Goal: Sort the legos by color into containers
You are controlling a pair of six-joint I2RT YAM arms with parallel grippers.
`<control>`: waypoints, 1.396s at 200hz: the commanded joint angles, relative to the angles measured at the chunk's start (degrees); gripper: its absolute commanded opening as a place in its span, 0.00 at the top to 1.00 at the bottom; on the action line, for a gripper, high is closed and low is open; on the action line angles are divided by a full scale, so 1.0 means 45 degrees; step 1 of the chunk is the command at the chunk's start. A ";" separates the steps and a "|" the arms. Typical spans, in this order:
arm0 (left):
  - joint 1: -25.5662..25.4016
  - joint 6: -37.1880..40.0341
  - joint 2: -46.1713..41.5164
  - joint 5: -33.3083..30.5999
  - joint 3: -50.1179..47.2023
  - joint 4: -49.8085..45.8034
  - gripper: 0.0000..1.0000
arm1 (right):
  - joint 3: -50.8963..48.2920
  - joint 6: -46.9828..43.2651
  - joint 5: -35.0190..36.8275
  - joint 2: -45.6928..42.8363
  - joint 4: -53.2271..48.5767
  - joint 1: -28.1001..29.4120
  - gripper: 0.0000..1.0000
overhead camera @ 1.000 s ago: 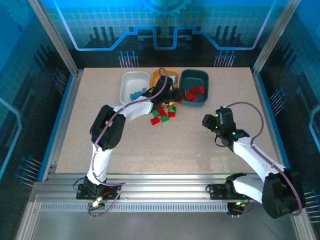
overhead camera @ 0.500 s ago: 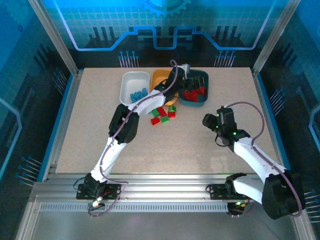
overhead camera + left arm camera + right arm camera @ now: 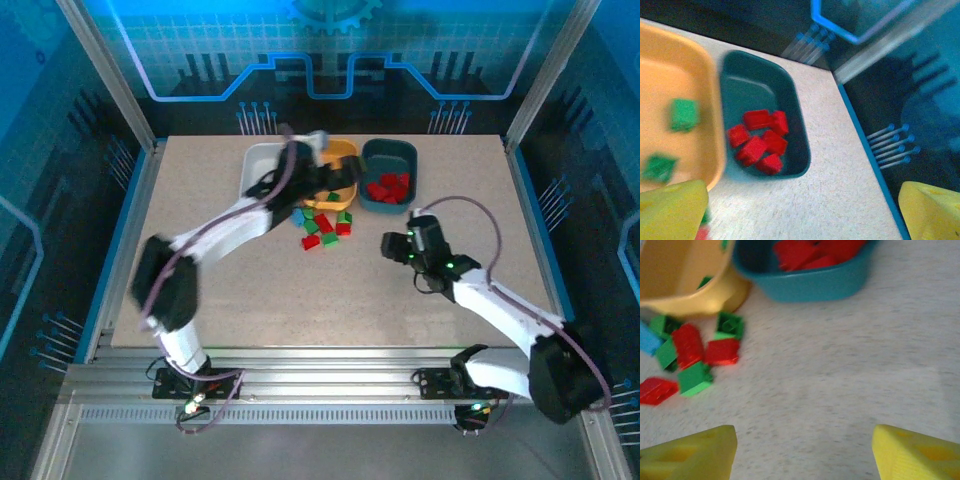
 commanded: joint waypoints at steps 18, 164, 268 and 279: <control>0.2779 -0.2772 -0.4642 -0.0508 -0.6423 -0.2402 0.01 | 0.3283 -0.1872 0.0325 0.3317 -0.0198 0.2827 0.25; 0.5081 -0.2345 -1.2625 0.1395 -1.1936 -0.5899 0.01 | 1.1806 -0.2953 0.1657 1.2249 -0.4372 0.4332 0.19; 0.5082 -0.1929 -1.2006 0.1324 -1.1658 -0.5776 0.01 | 1.1359 -0.2460 0.1792 1.1788 -0.3868 0.4237 0.51; 0.5092 -0.1922 -1.1962 0.1343 -1.1594 -0.5773 0.01 | 1.1027 -0.2406 0.1760 1.1277 -0.3702 0.4262 0.51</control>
